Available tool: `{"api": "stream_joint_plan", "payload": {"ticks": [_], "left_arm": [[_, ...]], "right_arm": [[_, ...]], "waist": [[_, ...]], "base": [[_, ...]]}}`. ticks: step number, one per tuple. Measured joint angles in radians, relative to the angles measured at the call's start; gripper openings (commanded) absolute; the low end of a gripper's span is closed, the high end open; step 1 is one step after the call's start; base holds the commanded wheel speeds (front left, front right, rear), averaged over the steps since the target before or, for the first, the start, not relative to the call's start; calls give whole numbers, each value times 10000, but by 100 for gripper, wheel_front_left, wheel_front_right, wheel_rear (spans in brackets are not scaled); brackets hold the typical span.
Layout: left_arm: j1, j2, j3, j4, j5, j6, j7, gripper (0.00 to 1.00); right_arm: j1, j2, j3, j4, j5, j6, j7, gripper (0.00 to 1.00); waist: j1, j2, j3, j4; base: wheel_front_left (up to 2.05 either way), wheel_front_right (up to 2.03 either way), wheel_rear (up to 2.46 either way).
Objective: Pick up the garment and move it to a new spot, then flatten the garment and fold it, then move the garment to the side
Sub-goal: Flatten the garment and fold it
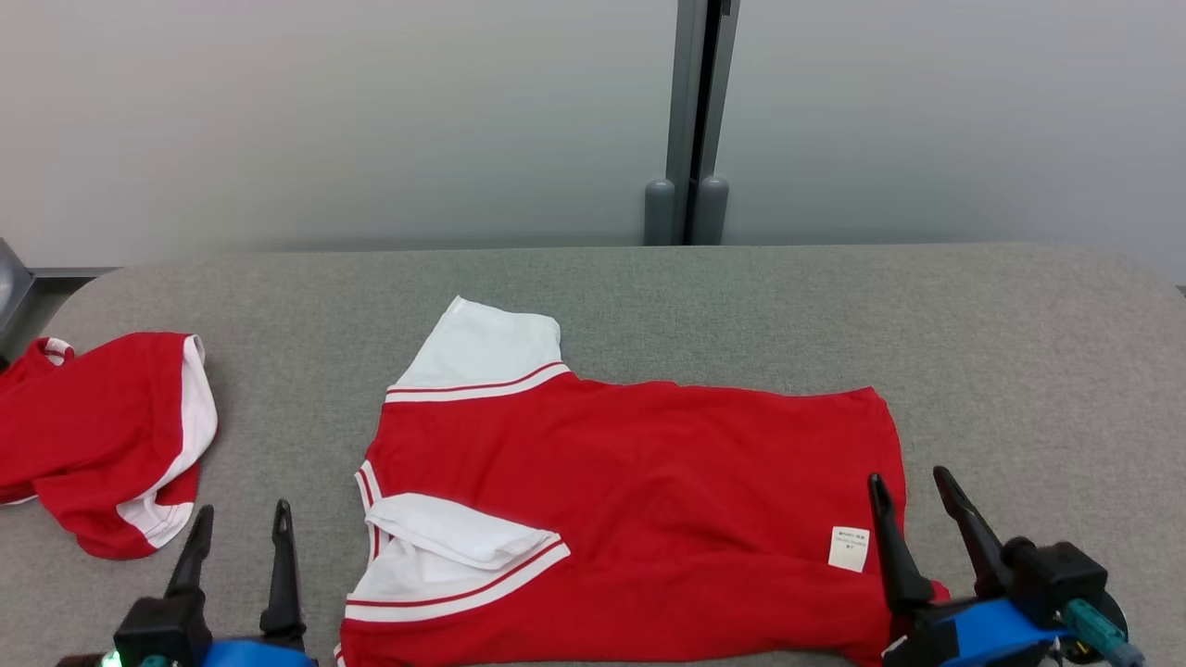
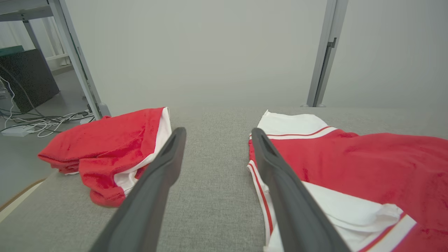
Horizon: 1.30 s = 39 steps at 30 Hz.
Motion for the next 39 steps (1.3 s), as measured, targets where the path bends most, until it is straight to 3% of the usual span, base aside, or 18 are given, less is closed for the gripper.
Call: {"api": "stream_joint_plan", "payload": {"ticks": [7,12,14,21,31,39], "left_arm": [[-2266,702,-280,364,94,-309,-2,100],[-4808,1306,-951,1342,-182,-422,286,100],[-6288,1707,-1607,1908,-980,-435,972,100],[-8778,3060,-3616,3012,-2646,-479,2612,100],[-10462,3988,-5747,5055,-4136,-479,4113,100],[-10932,4075,-6633,6009,-5056,-479,4282,100]], "right_arm": [[-2044,-688,355,802,10,0,63,100],[-3956,-1375,899,1503,63,0,1087,100],[-4948,-1662,1262,1755,303,0,1764,100],[-6427,-2127,2094,1919,780,0,2476,100],[-7365,-2050,2869,1910,1352,2,2397,100],[-7772,-2050,3242,1862,1653,0,2431,100]], "waist": [[1,0,469,-212],[2,1,1194,-490],[3,1,1798,-783],[4,3,3223,-1453],[4,4,4675,-2229],[2,2,5126,-2443]], "base": [[0,0,0],[0,0,0],[0,0,0],[0,0,0],[0,0,0],[0,0,0]]}}
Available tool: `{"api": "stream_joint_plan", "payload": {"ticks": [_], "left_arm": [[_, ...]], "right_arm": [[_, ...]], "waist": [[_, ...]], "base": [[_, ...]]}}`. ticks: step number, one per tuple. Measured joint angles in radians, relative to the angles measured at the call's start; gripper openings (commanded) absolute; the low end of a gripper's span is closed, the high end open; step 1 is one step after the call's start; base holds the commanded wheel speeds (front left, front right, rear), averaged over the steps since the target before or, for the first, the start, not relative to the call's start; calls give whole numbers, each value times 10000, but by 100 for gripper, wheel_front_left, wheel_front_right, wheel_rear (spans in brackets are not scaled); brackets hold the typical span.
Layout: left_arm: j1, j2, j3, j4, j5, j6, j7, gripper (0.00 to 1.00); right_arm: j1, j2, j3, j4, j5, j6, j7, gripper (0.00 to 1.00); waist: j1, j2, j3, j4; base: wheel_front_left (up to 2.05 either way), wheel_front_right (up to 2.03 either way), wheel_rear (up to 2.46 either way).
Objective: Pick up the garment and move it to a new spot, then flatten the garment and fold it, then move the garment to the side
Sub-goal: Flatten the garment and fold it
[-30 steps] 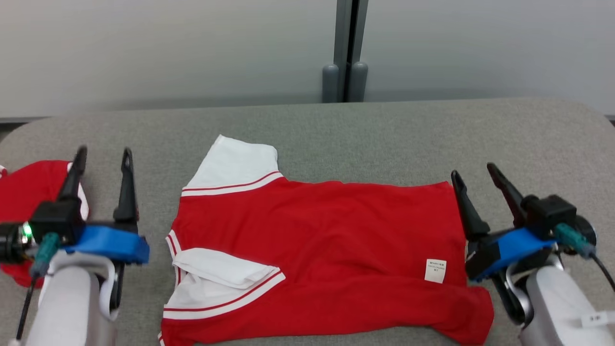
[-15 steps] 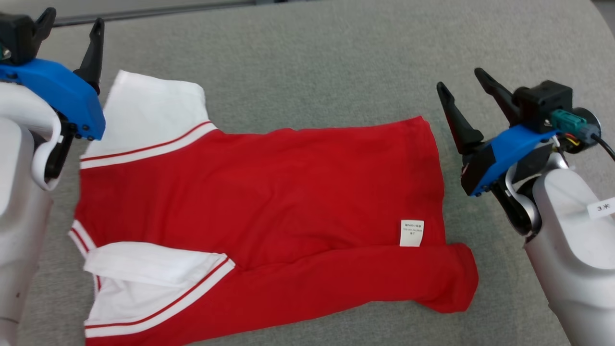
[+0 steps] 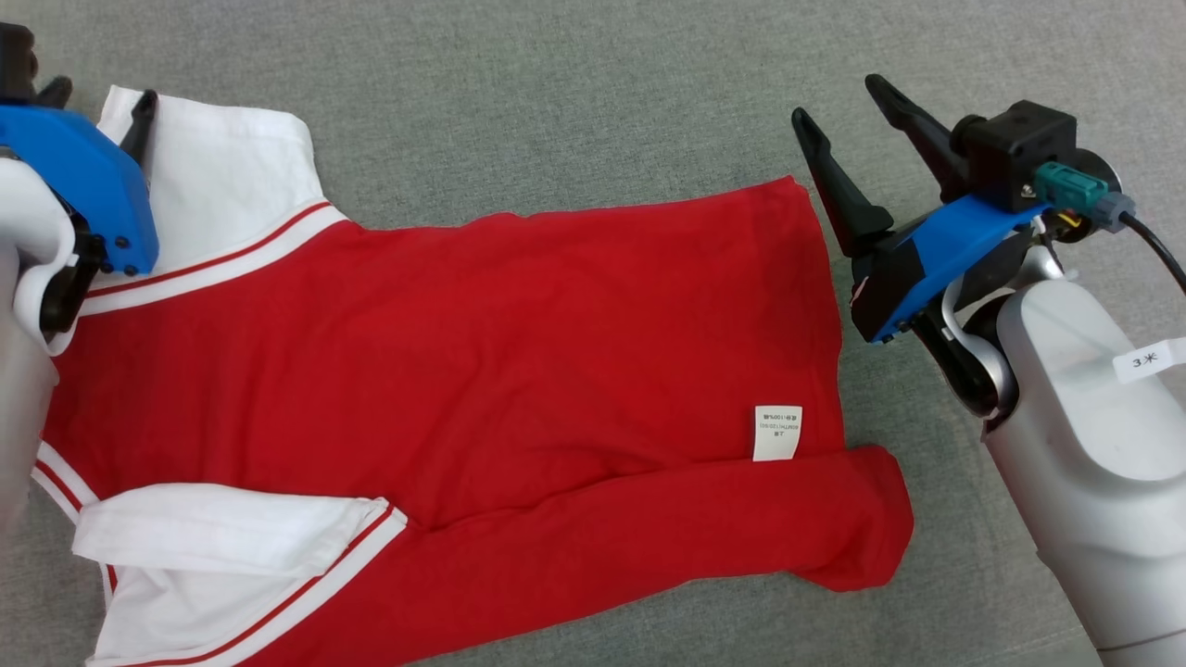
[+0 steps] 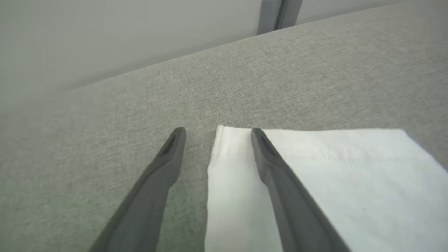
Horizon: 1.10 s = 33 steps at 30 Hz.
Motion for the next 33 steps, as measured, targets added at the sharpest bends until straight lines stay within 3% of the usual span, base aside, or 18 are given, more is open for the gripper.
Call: {"api": "stream_joint_plan", "payload": {"ticks": [4,6,21,30,31,32,33], "left_arm": [[-132,-44,-453,299,-485,0,199,96],[-169,-54,-614,351,-759,0,301,0],[-350,-169,-1866,487,-1622,0,-757,0],[-544,-270,-2437,464,-1893,0,-1185,0],[-544,-282,-2483,481,-1908,0,-1225,0],[-545,-303,-2516,487,-1946,0,-1283,0],[-546,-330,-2552,497,-1992,0,-1310,0]], "right_arm": [[-75,-19,234,13,117,0,104,100],[-122,-33,347,69,201,0,263,100],[62,-663,1051,412,1580,0,2314,100],[89,-543,1162,1085,1659,0,2706,100],[56,-481,1137,1229,1668,0,2725,87],[29,-458,1164,1325,1666,0,2742,45],[10,-435,1154,1394,1668,0,2729,18]], "waist": [[-1,-2,65,-16],[-2,-3,60,-30],[-3,-5,-513,202],[-2,-4,-384,536],[-1,-4,-378,565],[-2,-4,-378,597],[-2,-5,-379,629]], "base": [[0,0,0],[0,0,0],[0,0,0],[0,0,0],[0,0,0],[0,0,0],[0,0,0]]}}
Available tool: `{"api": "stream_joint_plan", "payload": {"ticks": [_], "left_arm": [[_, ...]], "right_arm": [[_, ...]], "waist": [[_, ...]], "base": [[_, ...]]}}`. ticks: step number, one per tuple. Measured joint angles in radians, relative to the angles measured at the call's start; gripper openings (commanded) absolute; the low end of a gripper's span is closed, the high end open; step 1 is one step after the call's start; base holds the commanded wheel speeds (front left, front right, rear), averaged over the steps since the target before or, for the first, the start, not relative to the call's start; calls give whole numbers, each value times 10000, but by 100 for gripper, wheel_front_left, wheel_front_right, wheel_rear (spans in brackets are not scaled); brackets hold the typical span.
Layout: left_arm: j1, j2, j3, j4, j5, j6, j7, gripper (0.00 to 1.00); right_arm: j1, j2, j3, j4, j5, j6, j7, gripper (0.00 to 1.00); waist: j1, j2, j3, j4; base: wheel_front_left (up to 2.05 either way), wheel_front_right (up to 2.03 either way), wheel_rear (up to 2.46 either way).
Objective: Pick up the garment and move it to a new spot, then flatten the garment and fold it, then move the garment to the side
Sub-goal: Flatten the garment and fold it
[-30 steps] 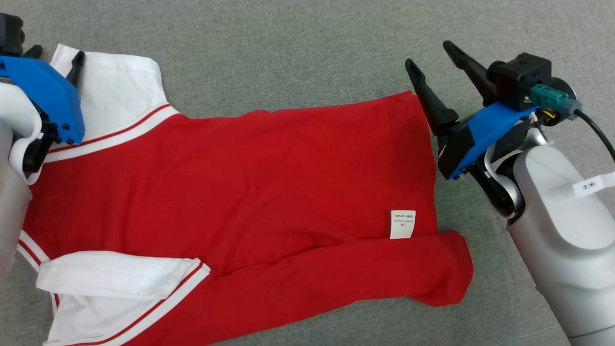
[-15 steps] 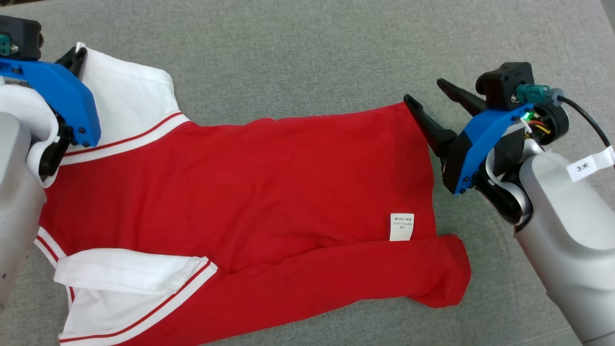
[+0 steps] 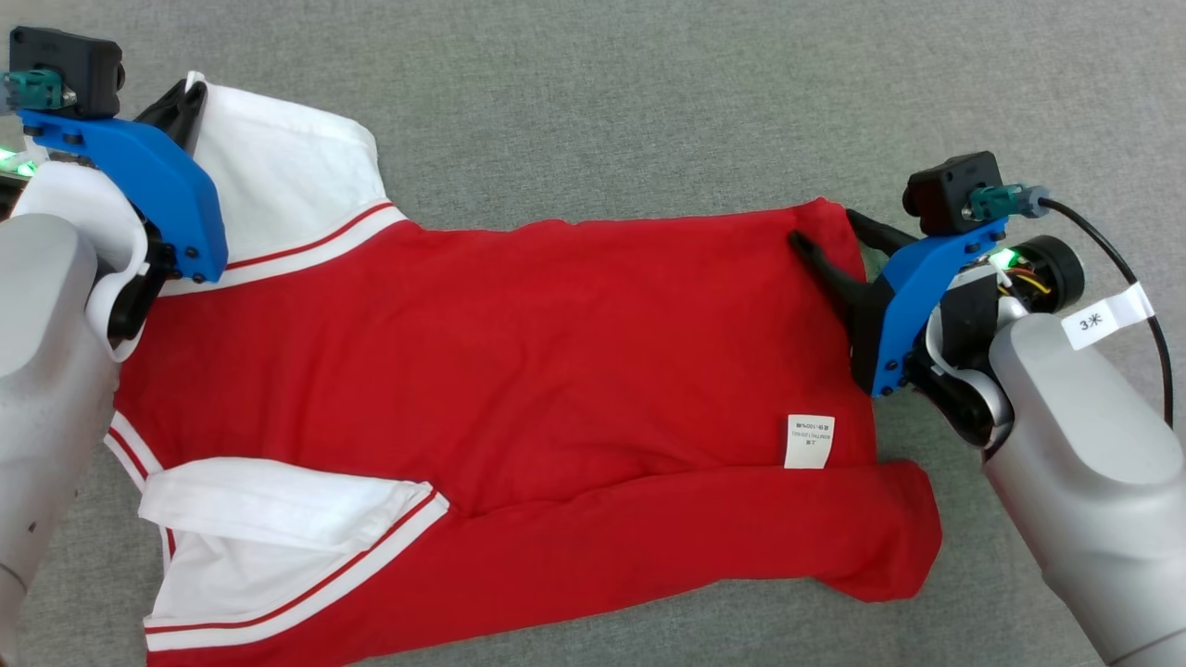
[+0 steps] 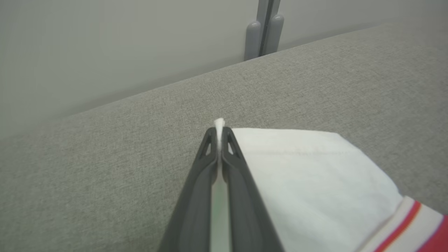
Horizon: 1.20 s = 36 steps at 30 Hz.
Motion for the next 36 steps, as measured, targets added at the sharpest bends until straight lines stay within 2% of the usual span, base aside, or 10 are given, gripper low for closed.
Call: {"api": "stream_joint_plan", "payload": {"ticks": [1,9,14,18,25,31,36], "left_arm": [[-2,-8,-38,12,-25,0,-46,0],[-144,-180,-222,171,-303,0,-859,0],[-100,-293,-274,157,-489,0,-1501,0],[408,-393,-339,-125,-700,0,-2061,0],[1843,-249,-125,-1014,-1212,10,-2752,0],[3276,50,173,-2334,-1229,460,-2938,0],[4652,359,583,-3847,-1225,1104,-2963,0]], "right_arm": [[-35,56,-15,69,63,0,-67,0],[-477,232,-347,828,-324,2,-1808,0],[-544,345,-297,1471,-464,0,-2431,0],[-201,412,-88,1720,-295,0,-2890,0],[767,316,-61,1804,-96,0,-3939,0],[1526,213,-188,1862,-111,0,-4546,0],[1965,178,-456,2040,-313,0,-4861,0]], "waist": [[0,-1,2,20],[1,0,-283,306],[0,0,-760,522],[0,0,-1193,692],[-1,-1,-1775,906],[-1,-1,-2071,1068],[0,-1,-2267,1214]], "base": [[0,0,0],[0,0,0],[0,0,0],[0,0,0],[0,0,0],[0,0,0],[0,0,0]]}}
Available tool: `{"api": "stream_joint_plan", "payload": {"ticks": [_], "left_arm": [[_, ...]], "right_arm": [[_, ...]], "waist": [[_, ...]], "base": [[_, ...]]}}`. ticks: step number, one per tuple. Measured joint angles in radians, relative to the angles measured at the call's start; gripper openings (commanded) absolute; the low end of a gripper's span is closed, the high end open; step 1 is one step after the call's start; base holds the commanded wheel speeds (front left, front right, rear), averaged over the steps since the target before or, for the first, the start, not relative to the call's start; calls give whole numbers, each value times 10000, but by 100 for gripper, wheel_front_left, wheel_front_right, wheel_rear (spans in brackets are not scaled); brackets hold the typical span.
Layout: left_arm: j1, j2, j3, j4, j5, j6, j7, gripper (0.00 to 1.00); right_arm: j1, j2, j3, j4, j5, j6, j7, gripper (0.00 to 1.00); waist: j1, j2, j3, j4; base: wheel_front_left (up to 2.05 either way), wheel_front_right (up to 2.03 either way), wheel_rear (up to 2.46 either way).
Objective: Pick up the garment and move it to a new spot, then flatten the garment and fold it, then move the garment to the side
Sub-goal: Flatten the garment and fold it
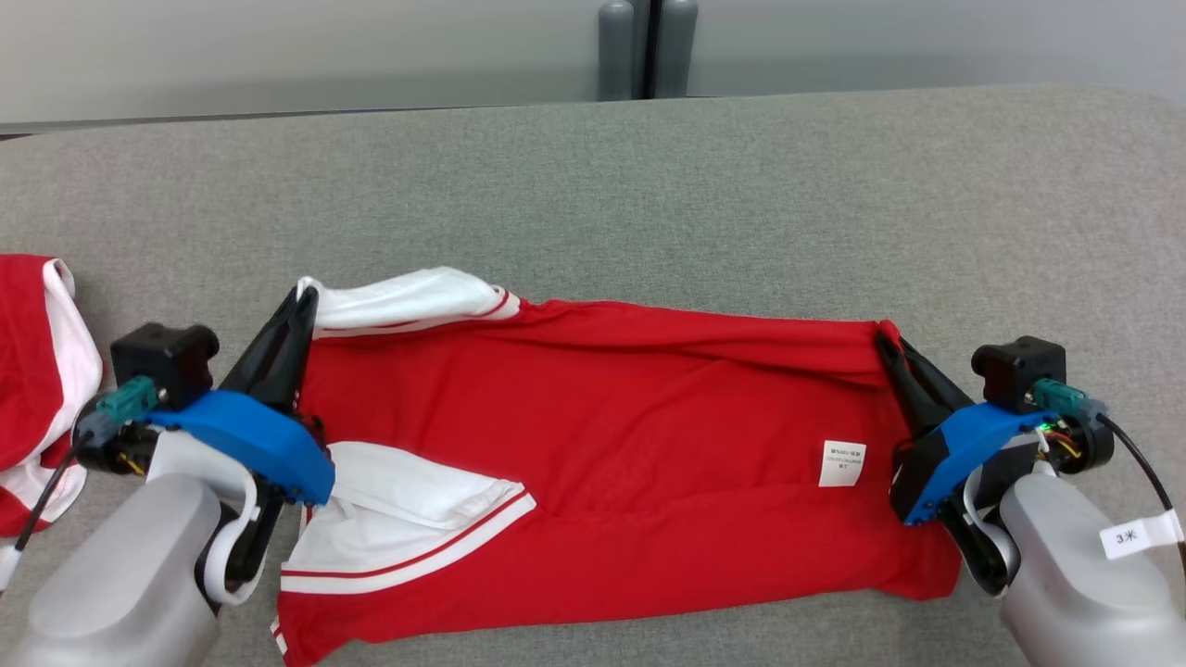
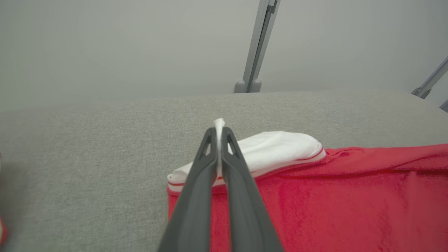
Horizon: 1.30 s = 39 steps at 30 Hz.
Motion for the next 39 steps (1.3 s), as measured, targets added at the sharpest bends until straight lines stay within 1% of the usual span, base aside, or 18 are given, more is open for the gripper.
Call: {"api": "stream_joint_plan", "payload": {"ticks": [4,7,14,18,22,26,27,28,29,32,35,39], "left_arm": [[1151,305,456,-1239,119,616,-10,0],[1997,380,709,-2006,221,991,-10,0],[3381,393,1183,-3377,376,1574,-10,0],[4041,337,1436,-3672,441,1764,-10,0],[4576,178,1755,-3835,451,1783,-10,0],[4938,17,1741,-3858,571,1785,-10,0],[4988,-2,1737,-3822,662,1802,-10,0],[4989,-38,1770,-3799,765,1818,-10,83],[4987,-115,1854,-3785,802,1814,-10,100],[5014,-414,2339,-3756,1127,1856,-8,100],[5146,-805,3377,-3939,1971,1941,-12,100],[5560,-1659,4961,-4449,3313,1847,-12,100]], "right_arm": [[387,44,-297,12,-79,0,-171,0],[666,71,-520,-58,-144,0,-238,0],[1391,104,-1179,-658,-314,2,-295,0],[1894,148,-1561,-1174,-449,2,-299,0],[2373,236,-1935,-1607,-550,2,-299,0],[2808,320,-2132,-1774,-610,0,-299,0],[2869,349,-2157,-1839,-610,0,-299,33],[2906,362,-2174,-1906,-612,0,-299,100],[2956,380,-2194,-1952,-610,0,-299,100],[3087,403,-2332,-2259,-608,0,-301,100],[3226,431,-2569,-2685,-410,0,-301,100],[3204,405,-2727,-3028,-393,0,-307,100]], "waist": [[0,1,-100,130],[0,1,-174,217],[0,1,-285,415],[1,1,-335,492],[0,1,-420,568],[0,1,-504,617],[1,1,-519,624],[0,2,-530,635],[1,2,-542,641],[2,3,-593,634],[1,2,-644,614],[1,2,-683,573]], "base": [[0,0,0],[0,0,0],[0,0,0],[0,0,0],[0,0,0],[0,0,0],[0,0,0],[0,0,0],[0,0,0],[0,0,0],[0,0,0],[0,0,0]]}}
